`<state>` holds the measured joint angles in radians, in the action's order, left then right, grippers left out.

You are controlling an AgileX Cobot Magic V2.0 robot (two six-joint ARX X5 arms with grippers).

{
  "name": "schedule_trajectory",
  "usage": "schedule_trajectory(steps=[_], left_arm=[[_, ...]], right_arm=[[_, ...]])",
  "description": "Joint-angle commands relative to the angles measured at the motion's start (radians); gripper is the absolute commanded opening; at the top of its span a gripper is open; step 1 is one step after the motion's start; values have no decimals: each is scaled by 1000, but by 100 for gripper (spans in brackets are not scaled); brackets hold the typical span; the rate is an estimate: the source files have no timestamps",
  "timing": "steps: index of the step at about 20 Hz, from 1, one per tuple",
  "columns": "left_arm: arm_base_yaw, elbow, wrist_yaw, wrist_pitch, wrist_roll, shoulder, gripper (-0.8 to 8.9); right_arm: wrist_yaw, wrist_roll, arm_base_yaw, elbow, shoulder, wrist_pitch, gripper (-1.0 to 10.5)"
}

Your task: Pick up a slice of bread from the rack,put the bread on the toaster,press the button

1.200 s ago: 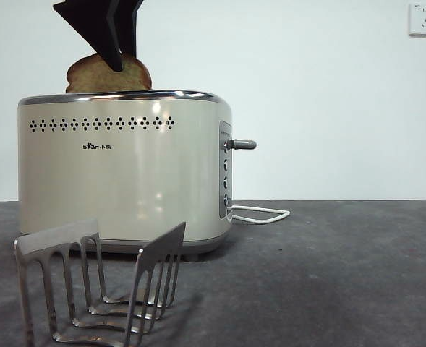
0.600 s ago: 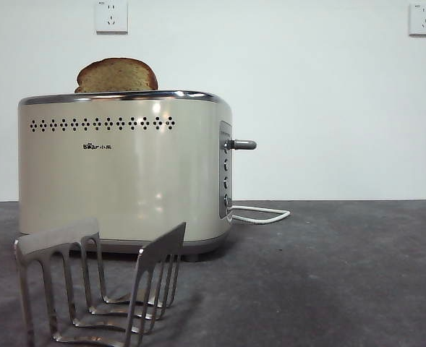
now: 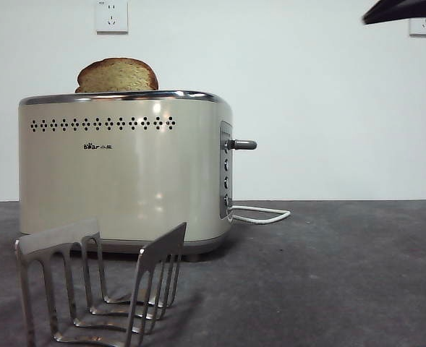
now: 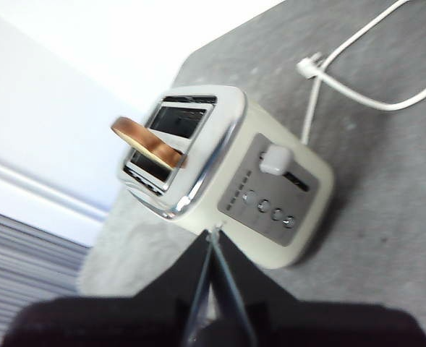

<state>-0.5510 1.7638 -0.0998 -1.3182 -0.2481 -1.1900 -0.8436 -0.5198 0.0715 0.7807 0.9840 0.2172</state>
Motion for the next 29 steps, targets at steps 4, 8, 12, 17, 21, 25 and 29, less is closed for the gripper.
schedule_trajectory(steps=[4,8,12,17,21,25,29], left_arm=[[-2,3,63,-1,196,31,-9],[-2,-3,134,-1,220,51,-9],[-2,-96,134,-2,231,115,-9],[-2,-262,134,-2,274,214,-8],[-2,-292,134,-2,291,241,-8],[-2,-292,134,-2,293,246,-8],[-2,-292,134,-2,292,248,-8]], right_arm=[[-13,-73,89,119,211,-8,-4],[1,-74,163,224,367,-8,-6],[60,-75,216,320,525,-8,-8],[60,-79,224,367,653,-8,-8],[58,-82,225,386,717,-27,-8],[79,-83,230,389,750,-33,-8],[85,-89,230,389,782,-32,-8]])
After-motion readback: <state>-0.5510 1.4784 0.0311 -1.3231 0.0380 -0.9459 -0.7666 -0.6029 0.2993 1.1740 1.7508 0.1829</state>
